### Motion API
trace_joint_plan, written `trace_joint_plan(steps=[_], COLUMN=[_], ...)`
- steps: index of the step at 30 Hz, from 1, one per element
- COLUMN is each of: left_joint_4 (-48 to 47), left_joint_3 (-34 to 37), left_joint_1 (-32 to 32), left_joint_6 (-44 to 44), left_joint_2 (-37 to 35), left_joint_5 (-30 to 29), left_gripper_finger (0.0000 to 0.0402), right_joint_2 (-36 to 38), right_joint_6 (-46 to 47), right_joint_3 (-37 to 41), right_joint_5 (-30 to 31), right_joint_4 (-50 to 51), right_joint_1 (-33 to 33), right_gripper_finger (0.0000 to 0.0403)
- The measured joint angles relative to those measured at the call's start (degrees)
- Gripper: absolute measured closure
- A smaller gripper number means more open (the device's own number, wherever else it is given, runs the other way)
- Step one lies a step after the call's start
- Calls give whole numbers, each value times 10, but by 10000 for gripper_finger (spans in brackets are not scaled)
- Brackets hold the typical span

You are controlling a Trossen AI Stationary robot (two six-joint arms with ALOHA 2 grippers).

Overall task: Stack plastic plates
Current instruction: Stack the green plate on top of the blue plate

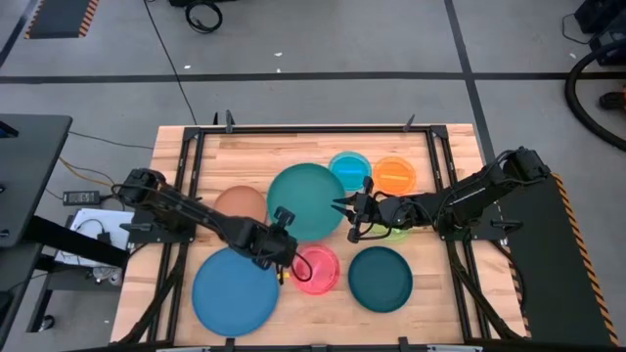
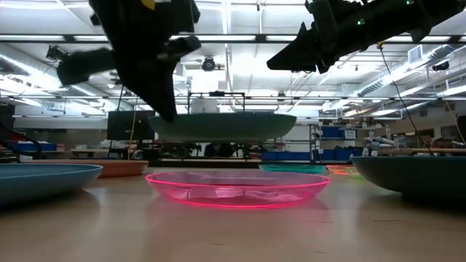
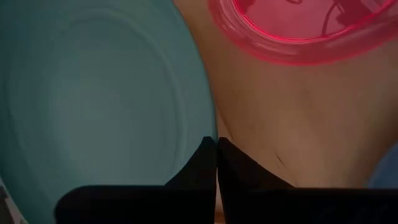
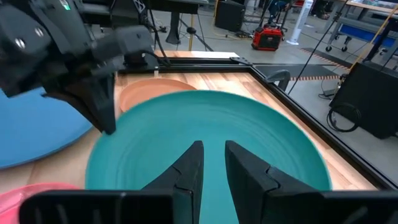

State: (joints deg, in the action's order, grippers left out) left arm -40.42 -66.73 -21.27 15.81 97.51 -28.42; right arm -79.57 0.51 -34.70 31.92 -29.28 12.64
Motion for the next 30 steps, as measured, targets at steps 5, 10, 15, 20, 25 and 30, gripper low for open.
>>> trace_joint_plan(steps=[5, 10, 15, 20, 25, 30], left_joint_4=[-59, -115, -177, -208, -213, -214], left_joint_3=[-44, -79, -106, -113, -113, -113], left_joint_1=[-20, -50, -89, -136, -181, -220], left_joint_6=[-47, -99, -189, -285, -376, -473], left_joint_2=[0, 0, 0, 0, 0, 0], left_joint_5=[-4, -15, -14, -4, 35, 75], left_gripper_finger=[396, 396, 396, 396, 396, 396], right_joint_2=[0, 0, 1, 2, 2, 2], right_joint_6=[8, 9, 9, -20, -42, -38], right_joint_3=[0, 0, 0, 0, 0, 0], right_joint_5=[0, 0, 0, 2, 43, 48], right_joint_4=[0, 3, 0, -36, -48, -44], right_joint_1=[0, 0, 2, 23, 40, 42], right_gripper_finger=[326, 326, 326, 326, 326, 326])
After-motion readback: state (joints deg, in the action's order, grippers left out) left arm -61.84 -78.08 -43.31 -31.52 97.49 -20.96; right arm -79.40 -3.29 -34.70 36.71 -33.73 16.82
